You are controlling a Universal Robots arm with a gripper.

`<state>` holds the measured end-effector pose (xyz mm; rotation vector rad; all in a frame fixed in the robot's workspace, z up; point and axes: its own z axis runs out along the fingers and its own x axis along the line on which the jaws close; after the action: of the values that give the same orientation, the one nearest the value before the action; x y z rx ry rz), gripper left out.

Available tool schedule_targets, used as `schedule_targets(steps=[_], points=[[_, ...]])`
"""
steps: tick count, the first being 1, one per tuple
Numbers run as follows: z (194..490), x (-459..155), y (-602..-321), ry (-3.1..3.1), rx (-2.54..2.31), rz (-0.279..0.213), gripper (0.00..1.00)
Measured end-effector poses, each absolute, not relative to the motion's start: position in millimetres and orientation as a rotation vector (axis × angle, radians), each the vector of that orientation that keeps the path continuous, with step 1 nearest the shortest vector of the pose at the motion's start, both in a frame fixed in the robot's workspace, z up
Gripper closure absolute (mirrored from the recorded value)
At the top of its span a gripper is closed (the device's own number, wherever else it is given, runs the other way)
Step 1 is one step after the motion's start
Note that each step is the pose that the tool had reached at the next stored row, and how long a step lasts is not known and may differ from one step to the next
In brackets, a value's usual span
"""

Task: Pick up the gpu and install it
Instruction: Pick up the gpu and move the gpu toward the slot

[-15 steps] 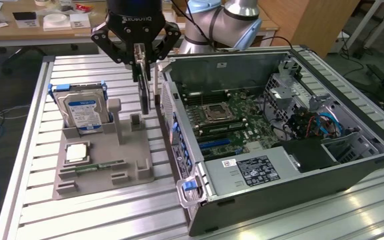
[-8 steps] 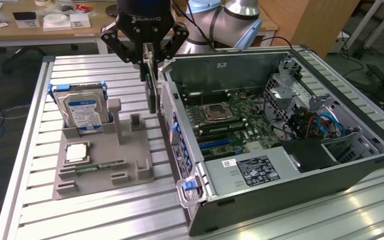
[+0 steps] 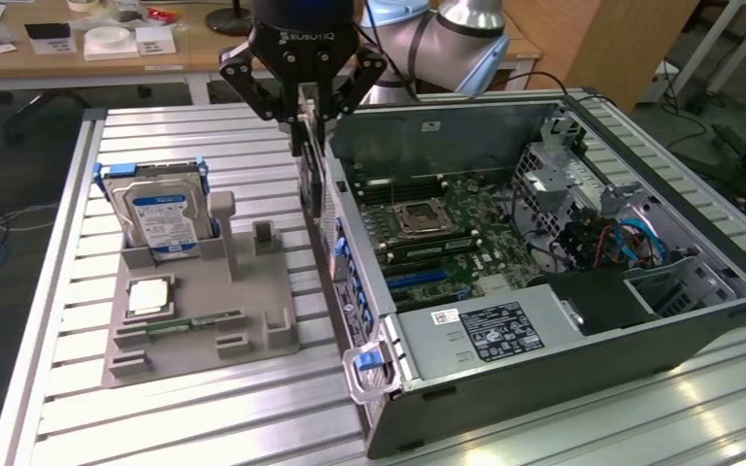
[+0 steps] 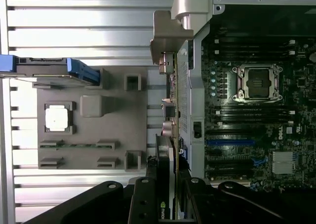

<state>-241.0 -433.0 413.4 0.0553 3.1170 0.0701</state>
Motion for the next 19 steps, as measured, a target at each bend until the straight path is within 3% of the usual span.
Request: schedule_targets(steps=[19], points=[[413.3, -215.9, -433.1, 3.117, 0.055, 0.070, 0.74]])
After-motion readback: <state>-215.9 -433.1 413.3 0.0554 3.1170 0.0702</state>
